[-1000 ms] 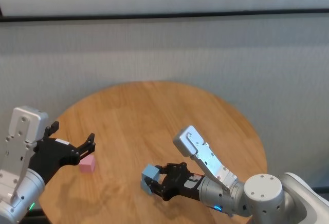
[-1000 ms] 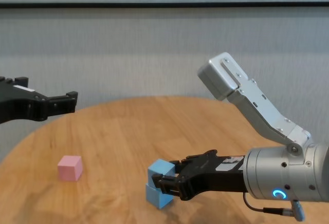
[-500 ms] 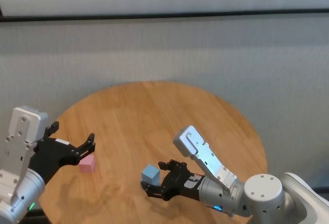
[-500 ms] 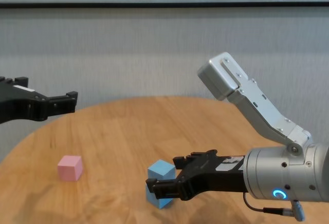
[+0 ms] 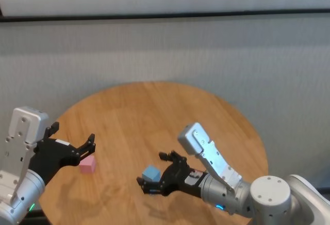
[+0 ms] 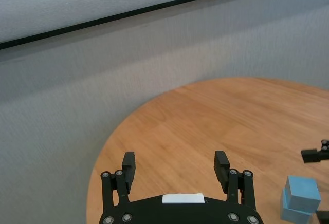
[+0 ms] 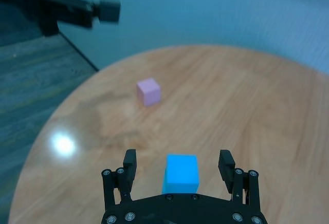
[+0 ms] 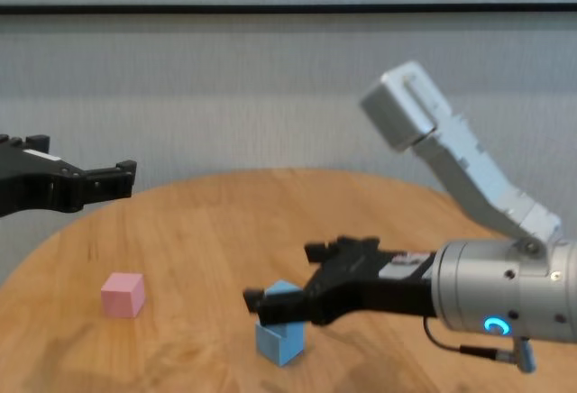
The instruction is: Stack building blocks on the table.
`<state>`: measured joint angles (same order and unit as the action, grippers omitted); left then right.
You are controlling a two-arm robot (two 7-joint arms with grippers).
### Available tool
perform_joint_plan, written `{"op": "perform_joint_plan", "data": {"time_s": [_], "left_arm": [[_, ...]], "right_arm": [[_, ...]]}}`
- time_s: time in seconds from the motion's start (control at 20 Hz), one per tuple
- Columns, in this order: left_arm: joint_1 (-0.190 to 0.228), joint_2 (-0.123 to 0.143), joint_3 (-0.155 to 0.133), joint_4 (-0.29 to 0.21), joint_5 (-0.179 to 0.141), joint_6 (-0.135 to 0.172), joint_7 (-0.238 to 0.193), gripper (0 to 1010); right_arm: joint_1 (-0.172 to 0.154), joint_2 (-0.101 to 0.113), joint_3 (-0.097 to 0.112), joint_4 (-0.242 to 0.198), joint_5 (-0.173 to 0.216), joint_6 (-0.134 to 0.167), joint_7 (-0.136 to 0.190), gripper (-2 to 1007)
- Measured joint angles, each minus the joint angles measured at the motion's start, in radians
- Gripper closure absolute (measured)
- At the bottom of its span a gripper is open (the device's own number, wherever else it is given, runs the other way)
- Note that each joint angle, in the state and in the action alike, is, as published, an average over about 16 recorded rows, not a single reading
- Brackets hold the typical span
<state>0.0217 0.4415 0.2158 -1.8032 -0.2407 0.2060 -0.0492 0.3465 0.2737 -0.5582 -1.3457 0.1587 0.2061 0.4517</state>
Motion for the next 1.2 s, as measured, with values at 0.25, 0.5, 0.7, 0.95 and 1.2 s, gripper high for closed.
{"op": "perform_joint_plan", "data": {"time_s": [0.25,0.5,0.7,0.95,1.2], "left_arm": [[0.0,0.0,0.0,0.0,0.0,0.0,0.0,7],[0.0,0.0,0.0,0.0,0.0,0.0,0.0,7],[0.0,0.0,0.0,0.0,0.0,0.0,0.0,7],[0.0,0.0,0.0,0.0,0.0,0.0,0.0,7],[0.004,0.0,-0.001,-0.002,0.0,0.003,0.0,7]], "right_arm": [[-0.026,0.008,0.039,-0.047,-0.019,-0.085,-0.069,7],[-0.044,0.017,0.089,-0.072,-0.074,-0.176,-0.173,1],[-0.048,0.021,0.122,-0.073,-0.124,-0.227,-0.245,0],[-0.046,0.025,0.145,-0.062,-0.17,-0.255,-0.297,0],[-0.045,0.027,0.148,-0.059,-0.181,-0.26,-0.302,0]]}}
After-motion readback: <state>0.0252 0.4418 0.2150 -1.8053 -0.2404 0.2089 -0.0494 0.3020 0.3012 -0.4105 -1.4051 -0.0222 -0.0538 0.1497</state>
